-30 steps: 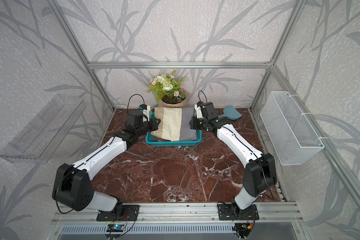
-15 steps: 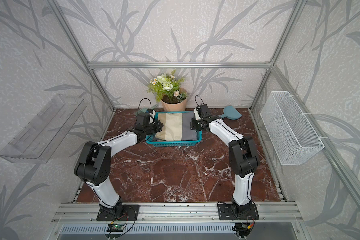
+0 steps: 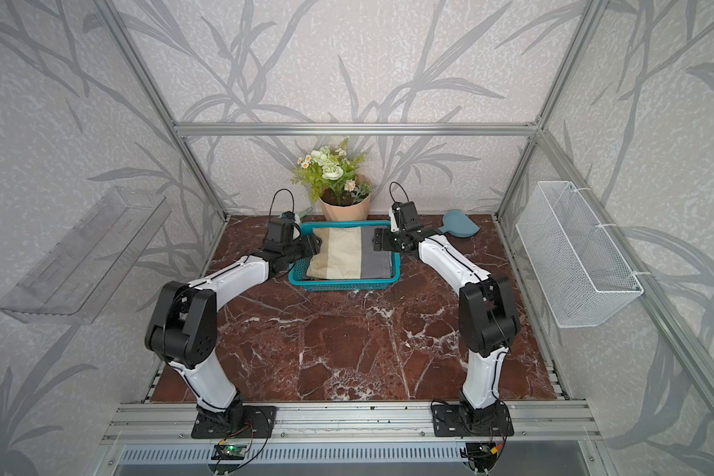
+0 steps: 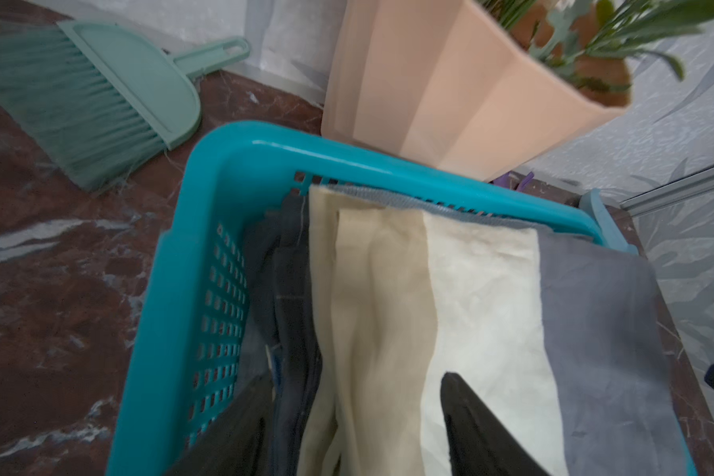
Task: Put the folded pillowcase in the basket
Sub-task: Place the pillowcase in the basket.
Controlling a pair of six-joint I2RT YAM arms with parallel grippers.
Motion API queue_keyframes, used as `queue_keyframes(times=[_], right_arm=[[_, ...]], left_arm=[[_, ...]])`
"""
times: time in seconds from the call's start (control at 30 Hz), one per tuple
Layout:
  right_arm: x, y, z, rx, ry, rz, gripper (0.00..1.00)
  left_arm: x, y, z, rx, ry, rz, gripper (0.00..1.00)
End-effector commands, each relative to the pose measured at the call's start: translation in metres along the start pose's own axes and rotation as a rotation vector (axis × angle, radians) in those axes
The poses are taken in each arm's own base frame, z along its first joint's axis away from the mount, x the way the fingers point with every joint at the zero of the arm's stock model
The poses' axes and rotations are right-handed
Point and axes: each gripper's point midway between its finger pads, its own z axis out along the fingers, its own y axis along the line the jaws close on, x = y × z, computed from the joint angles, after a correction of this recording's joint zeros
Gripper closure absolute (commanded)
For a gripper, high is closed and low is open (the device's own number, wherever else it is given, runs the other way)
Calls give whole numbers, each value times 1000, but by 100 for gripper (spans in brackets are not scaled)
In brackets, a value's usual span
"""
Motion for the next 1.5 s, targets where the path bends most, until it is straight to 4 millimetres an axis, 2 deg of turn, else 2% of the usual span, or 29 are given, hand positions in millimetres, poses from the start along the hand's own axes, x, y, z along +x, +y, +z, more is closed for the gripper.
queue_keyframes(times=[0.0, 0.03, 0.1, 0.13, 0.17, 0.2, 0.33, 0.47, 0.7, 0.93, 1.03, 1.13, 1.17, 1.23, 1.27, 1.33, 1.37, 1.47], right_arm=[[-34, 18, -37, -36, -118, -35, 11], [-34, 20, -35, -44, -115, -35, 14], [-30, 21, -23, -57, -87, -35, 32], [-27, 20, -15, -56, -76, -31, 51], [-25, 18, -6, -54, -66, -19, 80], [-22, 16, 3, -53, -55, -2, 100], [-15, 13, 33, -54, -13, 22, 100], [-8, 13, 57, -34, 18, 10, 100], [19, -4, 88, 17, 90, 7, 100], [57, -27, 105, 78, 168, -5, 100], [59, -30, 103, 83, 166, -10, 100], [48, -23, 93, 73, 139, -22, 97], [42, -20, 88, 65, 124, -25, 92], [28, -10, 74, 39, 85, -34, 71], [21, -4, 65, 26, 65, -42, 64], [6, 11, 44, -4, 16, -74, 55], [-1, 18, 32, -14, -11, -88, 50], [-18, 34, -10, -33, -97, -127, 27]], left_arm=[[-54, -35, -35, 87, -131, -19, 51], [-58, -43, -36, 122, -144, -30, 59], [-59, -56, -32, 181, -147, -51, 80], [-57, -60, -26, 197, -135, -56, 88], [-53, -62, -18, 202, -116, -60, 97], [-48, -63, -10, 210, -93, -71, 100], [-28, -75, 15, 321, -45, -126, 100], [-8, -66, 41, 300, -9, -110, 100], [37, -17, 73, 158, 48, -87, 100], [67, 27, 79, 50, 100, -80, 100], [63, 31, 74, 46, 89, -78, 100], [42, 21, 63, 56, 50, -58, 99], [34, 17, 58, 61, 35, -47, 95], [17, 7, 48, 74, 8, -28, 87], [7, 2, 41, 79, -10, -15, 79], [-13, -7, 25, 82, -50, 5, 57], [-23, -12, 15, 85, -74, 15, 48], [-51, -20, -20, 67, -162, 50, 27]])
